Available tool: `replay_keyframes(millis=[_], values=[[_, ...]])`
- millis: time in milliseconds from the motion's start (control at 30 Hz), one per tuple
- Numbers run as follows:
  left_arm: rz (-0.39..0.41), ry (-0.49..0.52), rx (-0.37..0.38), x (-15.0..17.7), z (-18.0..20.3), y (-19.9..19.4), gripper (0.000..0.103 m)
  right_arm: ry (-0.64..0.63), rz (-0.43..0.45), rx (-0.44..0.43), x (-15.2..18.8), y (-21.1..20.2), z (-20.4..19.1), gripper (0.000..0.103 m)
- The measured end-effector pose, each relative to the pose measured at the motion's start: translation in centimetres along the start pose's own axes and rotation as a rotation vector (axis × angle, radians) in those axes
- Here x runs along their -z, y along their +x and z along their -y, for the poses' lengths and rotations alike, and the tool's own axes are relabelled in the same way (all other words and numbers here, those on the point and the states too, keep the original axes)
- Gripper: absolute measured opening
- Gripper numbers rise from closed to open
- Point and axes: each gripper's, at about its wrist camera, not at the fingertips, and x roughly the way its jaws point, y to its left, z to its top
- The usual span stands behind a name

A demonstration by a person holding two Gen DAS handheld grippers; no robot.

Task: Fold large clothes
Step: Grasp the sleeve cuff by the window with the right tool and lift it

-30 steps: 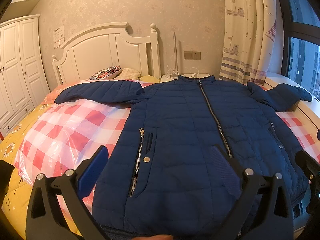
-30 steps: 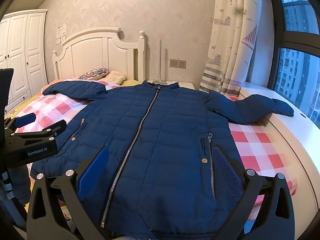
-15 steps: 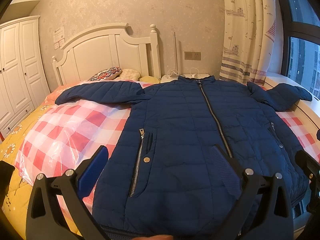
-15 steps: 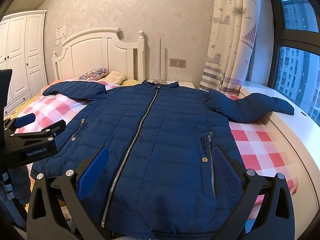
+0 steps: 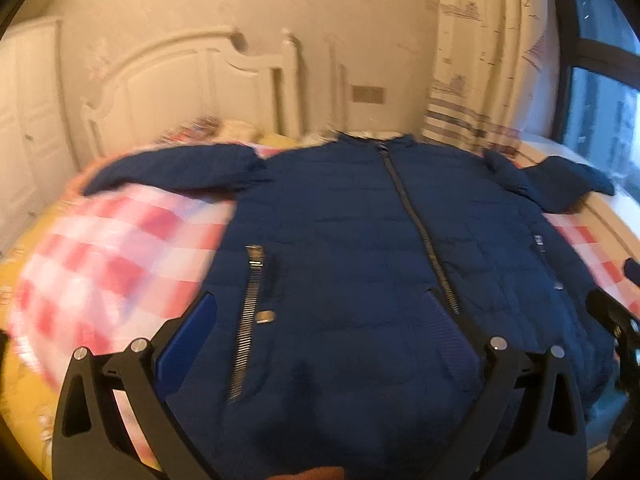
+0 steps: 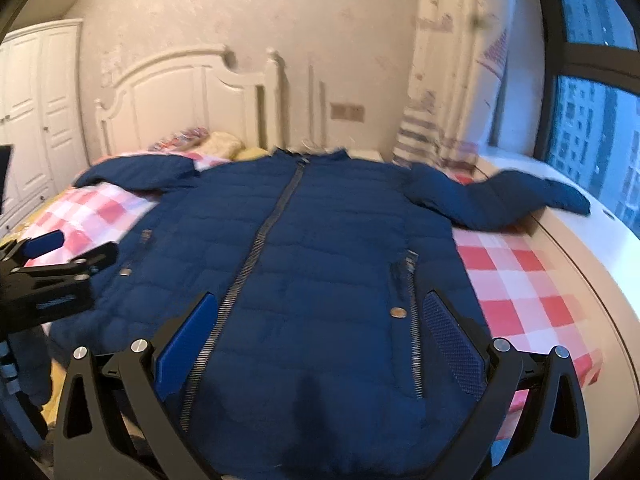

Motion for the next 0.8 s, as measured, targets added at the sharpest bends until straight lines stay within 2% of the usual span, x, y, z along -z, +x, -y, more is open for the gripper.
replay_keyframes(millis=[67,233,300,333,467,567,667,800], values=[[-0.042,-0.001,0.015,-0.7,-0.1,2.5,0.101,0.038,-0.007,0.024,-0.8,1.1,1.8,0.099],[-0.161,0.073,-0.050,-3.5,0.7,10.2,0.101,0.113,-0.049,0.119,-3.2,5.7,7.1,0.099],[-0.206,0.083,-0.063,-5.2,0.6,13.4,0.101,0.193,-0.095,0.117,-4.1,8.1,9.9,0.099],[-0.216,0.080,-0.075,-6.1,0.5,14.8,0.101,0.275,-0.124,0.109,-4.6,9.8,12.3,0.099],[-0.223,0.052,-0.131,-9.4,-0.4,19.9,0.101,0.461,-0.166,0.158,-5.8,14.2,18.9,0.099],[-0.254,0.029,-0.110,-10.7,-0.9,23.3,0.101,0.534,-0.154,0.220,-6.9,16.7,22.8,0.099],[-0.308,0.016,-0.068,-10.1,-1.0,25.9,0.101,0.576,-0.135,0.262,-8.3,18.9,25.7,0.097],[-0.293,-0.001,-0.056,-9.9,-1.3,26.1,0.101,0.631,-0.116,0.304,-10.0,21.6,28.9,0.097]])
